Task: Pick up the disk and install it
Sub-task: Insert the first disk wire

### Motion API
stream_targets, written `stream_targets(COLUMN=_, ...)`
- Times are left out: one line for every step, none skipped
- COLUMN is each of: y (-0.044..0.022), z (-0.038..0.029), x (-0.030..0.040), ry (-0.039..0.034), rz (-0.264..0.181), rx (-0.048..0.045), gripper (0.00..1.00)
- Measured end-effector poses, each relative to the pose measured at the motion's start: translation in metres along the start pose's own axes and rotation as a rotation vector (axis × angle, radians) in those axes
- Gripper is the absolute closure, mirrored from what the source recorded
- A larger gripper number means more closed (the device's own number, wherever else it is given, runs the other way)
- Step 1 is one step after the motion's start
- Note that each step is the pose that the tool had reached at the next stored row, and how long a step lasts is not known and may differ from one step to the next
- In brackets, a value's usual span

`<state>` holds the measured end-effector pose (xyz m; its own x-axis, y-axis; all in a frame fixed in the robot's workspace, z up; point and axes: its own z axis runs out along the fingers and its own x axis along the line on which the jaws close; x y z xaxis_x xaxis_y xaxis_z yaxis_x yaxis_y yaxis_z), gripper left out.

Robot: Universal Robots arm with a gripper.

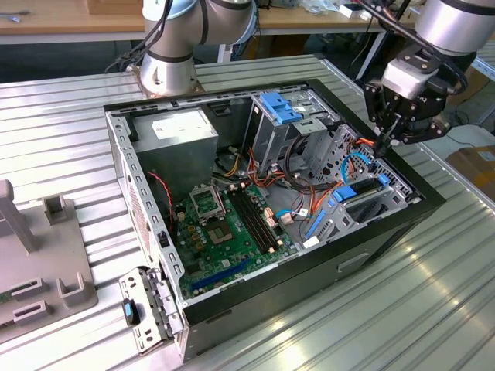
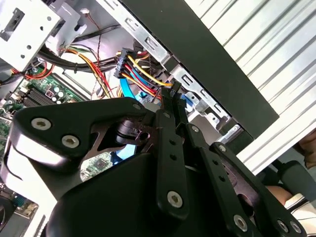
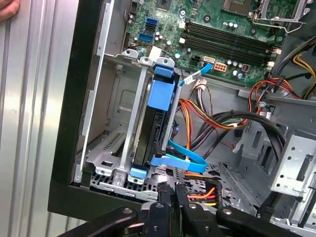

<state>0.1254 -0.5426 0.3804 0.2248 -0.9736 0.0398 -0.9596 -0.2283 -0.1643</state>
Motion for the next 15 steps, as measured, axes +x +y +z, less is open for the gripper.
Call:
stream_targets(y=0.0004, z=0.0005, x=0.0006, ry=0.0005, rz=0.001, rx=-0.0001, gripper=0.84)
stream_targets(y=0.0014, z=0.0011, x=0.0013, ry=0.0014, rz=0.002, rx=-0.0003, gripper=0.84)
stream_targets(y=0.0024, z=0.0014, x=0.0019, ry=0.0023, rz=0.002, rx=-0.0006, gripper=0.84)
stream_targets(y=0.0038, z=0.0014, x=0.0024, ry=0.0033, rz=0.002, rx=-0.0007, gripper=0.84)
stream_targets(y=0.0069, z=0.0015, x=0.0032, ry=0.0044, rz=0.002, rx=-0.001, gripper=0.84)
stream_targets(y=0.0086, z=0.0014, x=0.0036, ry=0.0054, rz=0.002, rx=-0.0012, gripper=0.84)
stream_targets(y=0.0101, z=0.0015, x=0.0039, ry=0.0059, rz=0.002, rx=-0.0013, gripper=0.84)
stream_targets(y=0.0133, z=0.0012, x=0.0041, ry=0.0072, rz=0.002, rx=-0.0015, gripper=0.84)
stream_targets(y=0.0169, z=0.0008, x=0.0043, ry=0.0086, rz=0.001, rx=-0.0016, gripper=0.84)
stream_targets(y=0.0226, z=0.0002, x=0.0044, ry=0.0102, rz=0.001, rx=-0.0017, gripper=0.84)
stream_targets(y=0.0256, z=-0.0001, x=0.0044, ry=0.0111, rz=0.001, rx=-0.0018, gripper=0.84)
stream_targets(y=0.0279, z=-0.0004, x=0.0044, ry=0.012, rz=0.001, rx=-0.0019, gripper=0.84)
stream_targets(y=0.0304, z=-0.0005, x=0.0043, ry=0.0132, rz=0.001, rx=-0.002, gripper=0.84)
stream_targets(y=0.0306, z=0.0004, x=0.0044, ry=0.0171, rz=0.019, rx=-0.0031, gripper=0.84)
stream_targets(y=0.0307, z=0.0009, x=0.0044, ry=0.0195, rz=0.034, rx=-0.0037, gripper=0.84)
